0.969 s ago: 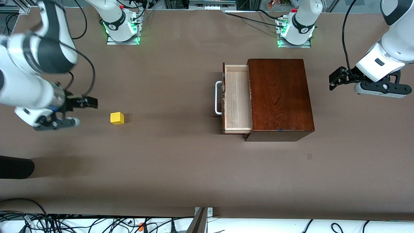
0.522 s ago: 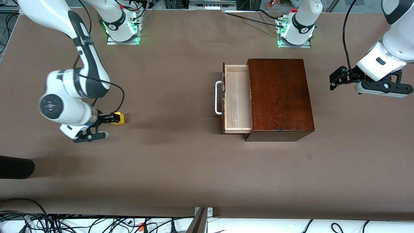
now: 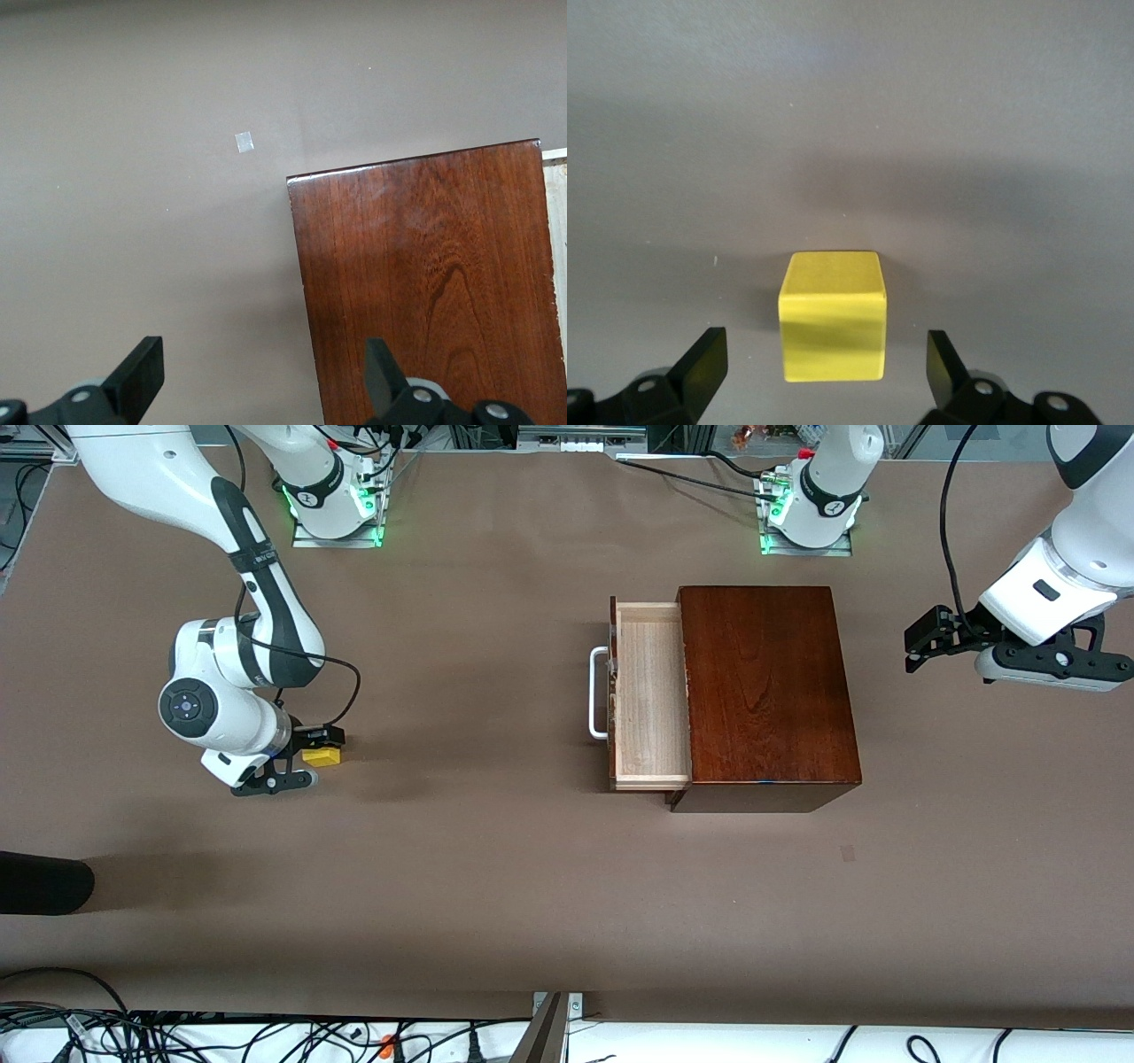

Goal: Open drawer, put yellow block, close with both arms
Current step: 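Reach the right gripper down to the yellow cube and grasp it, then lift the yellow cube and carry it over the open drawer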

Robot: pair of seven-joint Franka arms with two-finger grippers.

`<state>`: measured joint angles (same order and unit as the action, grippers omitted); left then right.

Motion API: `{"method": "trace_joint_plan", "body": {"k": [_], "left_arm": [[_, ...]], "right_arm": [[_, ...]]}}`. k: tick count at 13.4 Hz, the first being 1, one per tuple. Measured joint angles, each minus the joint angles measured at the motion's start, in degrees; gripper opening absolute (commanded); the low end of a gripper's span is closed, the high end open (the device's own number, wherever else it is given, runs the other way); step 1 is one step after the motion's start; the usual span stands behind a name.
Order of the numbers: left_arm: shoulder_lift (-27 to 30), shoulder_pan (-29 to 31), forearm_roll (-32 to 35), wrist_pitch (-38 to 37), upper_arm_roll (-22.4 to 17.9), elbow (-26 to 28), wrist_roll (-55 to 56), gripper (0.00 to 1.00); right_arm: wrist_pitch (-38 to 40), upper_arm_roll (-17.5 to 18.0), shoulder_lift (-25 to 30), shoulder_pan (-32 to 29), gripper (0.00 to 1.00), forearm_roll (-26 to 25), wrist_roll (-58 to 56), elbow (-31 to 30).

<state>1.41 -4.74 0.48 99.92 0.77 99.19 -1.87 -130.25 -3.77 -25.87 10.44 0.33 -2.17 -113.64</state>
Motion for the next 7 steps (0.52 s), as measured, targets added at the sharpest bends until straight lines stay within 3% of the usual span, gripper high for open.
{"method": "trace_joint_plan", "body": {"k": [2, 4, 6, 7], "left_arm": [[0.0, 0.0, 0.0, 0.0, 0.0, 0.0, 0.0, 1.0], [0.0, 0.0, 0.0, 0.0, 0.0, -0.1, 0.0, 1.0], [-0.1, 0.0, 0.0, 0.0, 0.0, -0.1, -0.1, 1.0], [-0.1, 0.0, 0.0, 0.0, 0.0, -0.2, -0.6, 1.0]], "right_arm": [[-2.0, 0.0, -0.7, -0.1, 0.88, 0.0, 0.0, -0.8], [-2.8, 0.0, -1.7, -0.1, 0.67, 0.0, 0.0, -0.9], [-3.1, 0.0, -2.2, -0.2, 0.44, 0.0, 0.0, -0.9], [-3.1, 0.0, -2.3, -0.3, 0.22, 0.0, 0.0, -0.9]]}}
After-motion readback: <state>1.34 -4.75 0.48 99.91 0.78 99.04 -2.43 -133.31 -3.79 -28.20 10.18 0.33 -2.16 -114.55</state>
